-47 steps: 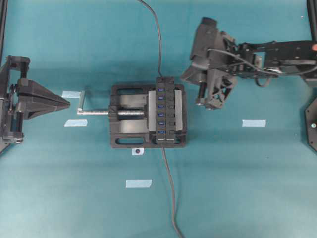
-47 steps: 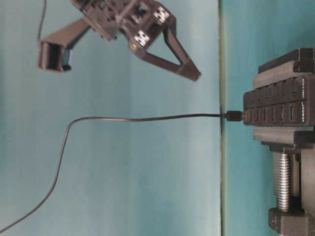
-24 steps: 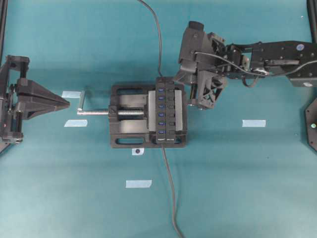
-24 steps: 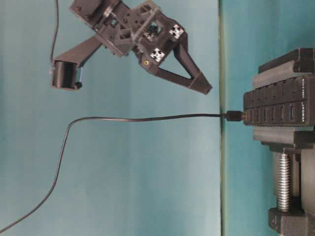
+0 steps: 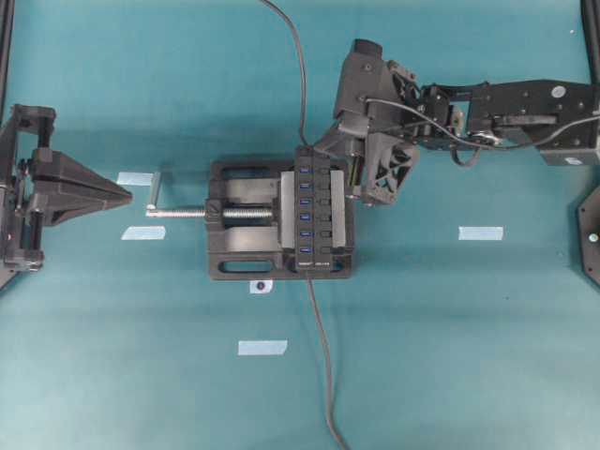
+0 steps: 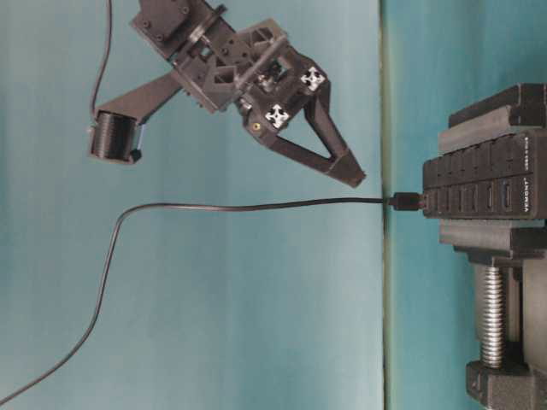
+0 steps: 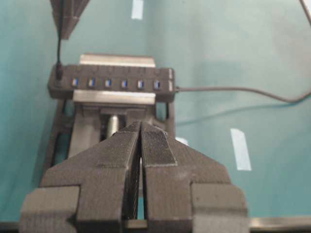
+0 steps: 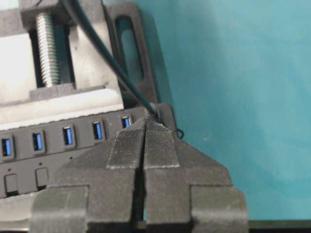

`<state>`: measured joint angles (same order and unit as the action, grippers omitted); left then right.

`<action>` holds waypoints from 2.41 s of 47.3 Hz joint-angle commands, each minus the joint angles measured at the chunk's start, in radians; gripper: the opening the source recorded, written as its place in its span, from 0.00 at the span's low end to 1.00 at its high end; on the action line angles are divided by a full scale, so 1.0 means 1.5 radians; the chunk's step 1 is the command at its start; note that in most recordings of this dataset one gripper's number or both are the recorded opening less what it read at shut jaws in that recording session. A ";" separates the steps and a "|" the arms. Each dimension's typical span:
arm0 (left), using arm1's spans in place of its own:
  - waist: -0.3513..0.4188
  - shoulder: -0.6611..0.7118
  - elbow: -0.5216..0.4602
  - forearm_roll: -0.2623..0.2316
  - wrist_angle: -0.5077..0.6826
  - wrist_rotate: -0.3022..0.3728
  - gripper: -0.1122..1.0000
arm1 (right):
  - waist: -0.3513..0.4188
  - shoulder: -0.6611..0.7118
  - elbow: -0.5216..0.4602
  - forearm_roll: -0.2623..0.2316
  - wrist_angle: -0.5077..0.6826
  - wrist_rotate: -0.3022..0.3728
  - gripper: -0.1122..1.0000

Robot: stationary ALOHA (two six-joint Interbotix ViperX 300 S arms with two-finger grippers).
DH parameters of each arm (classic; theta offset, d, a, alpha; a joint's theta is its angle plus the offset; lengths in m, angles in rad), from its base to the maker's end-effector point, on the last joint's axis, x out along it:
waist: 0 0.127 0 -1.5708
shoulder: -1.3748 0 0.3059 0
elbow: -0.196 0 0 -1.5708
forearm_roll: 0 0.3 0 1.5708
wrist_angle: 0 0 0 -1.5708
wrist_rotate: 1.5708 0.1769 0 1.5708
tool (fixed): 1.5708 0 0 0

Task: Insert the USB into the front port of the fixed hub.
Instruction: 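Move the right gripper over the USB plug at the hub's end, then lower the right gripper and close it on the black USB plug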

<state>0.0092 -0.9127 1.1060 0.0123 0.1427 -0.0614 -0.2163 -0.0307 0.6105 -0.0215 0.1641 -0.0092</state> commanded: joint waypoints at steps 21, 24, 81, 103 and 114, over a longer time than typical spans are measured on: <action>0.001 0.001 -0.008 0.000 -0.003 0.001 0.10 | -0.002 0.015 -0.011 -0.001 -0.007 -0.004 0.72; 0.001 0.001 -0.008 0.000 -0.003 0.001 0.10 | -0.002 0.020 -0.013 0.000 -0.007 -0.005 0.85; 0.001 -0.010 0.004 0.001 -0.004 0.000 0.10 | -0.016 0.066 -0.038 0.000 -0.059 -0.006 0.79; 0.002 -0.027 0.008 0.000 -0.003 -0.001 0.10 | -0.016 0.072 -0.040 0.000 -0.055 -0.004 0.77; 0.003 -0.029 0.008 0.001 -0.003 0.000 0.10 | -0.015 0.074 -0.043 0.000 -0.054 -0.005 0.60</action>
<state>0.0107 -0.9587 1.1305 0.0107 0.1427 -0.0614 -0.2393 0.0951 0.5706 -0.0215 0.0890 -0.0092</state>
